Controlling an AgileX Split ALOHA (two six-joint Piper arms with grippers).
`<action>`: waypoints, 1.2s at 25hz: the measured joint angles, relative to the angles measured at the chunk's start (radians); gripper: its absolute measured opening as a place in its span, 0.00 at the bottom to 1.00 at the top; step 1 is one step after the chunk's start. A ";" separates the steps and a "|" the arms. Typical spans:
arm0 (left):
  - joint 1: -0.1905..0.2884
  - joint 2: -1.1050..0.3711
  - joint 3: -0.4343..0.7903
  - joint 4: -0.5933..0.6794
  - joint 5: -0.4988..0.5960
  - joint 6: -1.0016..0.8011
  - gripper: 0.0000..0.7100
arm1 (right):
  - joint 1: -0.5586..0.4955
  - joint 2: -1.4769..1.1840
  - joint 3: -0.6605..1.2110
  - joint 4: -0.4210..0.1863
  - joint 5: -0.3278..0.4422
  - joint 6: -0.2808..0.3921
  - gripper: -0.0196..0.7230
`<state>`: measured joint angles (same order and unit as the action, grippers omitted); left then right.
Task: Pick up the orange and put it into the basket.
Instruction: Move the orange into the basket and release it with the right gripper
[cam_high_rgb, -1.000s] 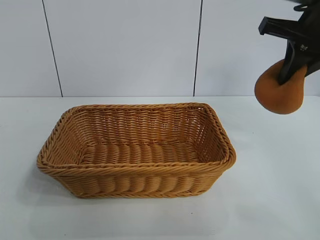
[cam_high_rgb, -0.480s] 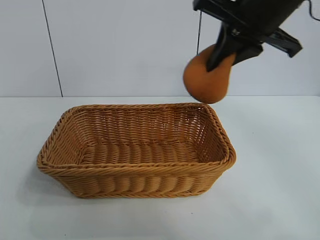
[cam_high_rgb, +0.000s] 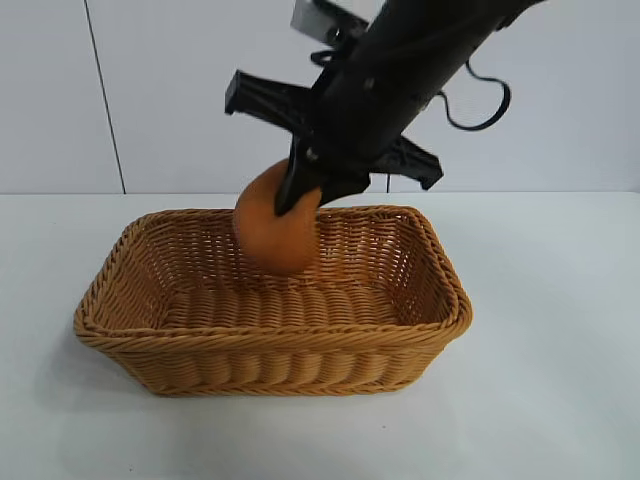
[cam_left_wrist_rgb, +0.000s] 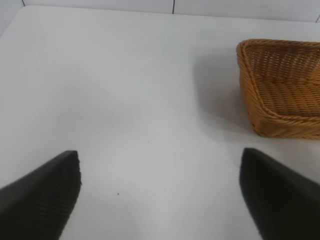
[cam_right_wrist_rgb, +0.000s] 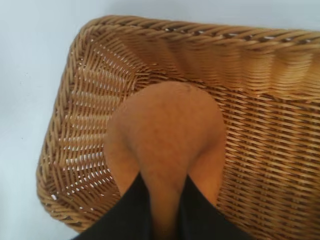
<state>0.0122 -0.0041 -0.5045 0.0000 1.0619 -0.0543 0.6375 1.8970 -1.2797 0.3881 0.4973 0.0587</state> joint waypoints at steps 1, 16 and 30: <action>0.000 0.000 0.000 0.000 0.000 0.000 0.87 | 0.000 0.024 0.000 0.003 -0.008 0.000 0.07; 0.000 0.000 0.000 0.000 0.002 0.000 0.87 | 0.000 0.067 0.002 -0.047 0.014 0.002 0.84; 0.000 -0.001 0.000 0.000 0.000 0.000 0.87 | 0.000 -0.003 -0.348 -0.388 0.668 0.103 0.90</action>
<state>0.0122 -0.0049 -0.5045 0.0000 1.0623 -0.0543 0.6375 1.8936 -1.6279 0.0000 1.1651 0.1616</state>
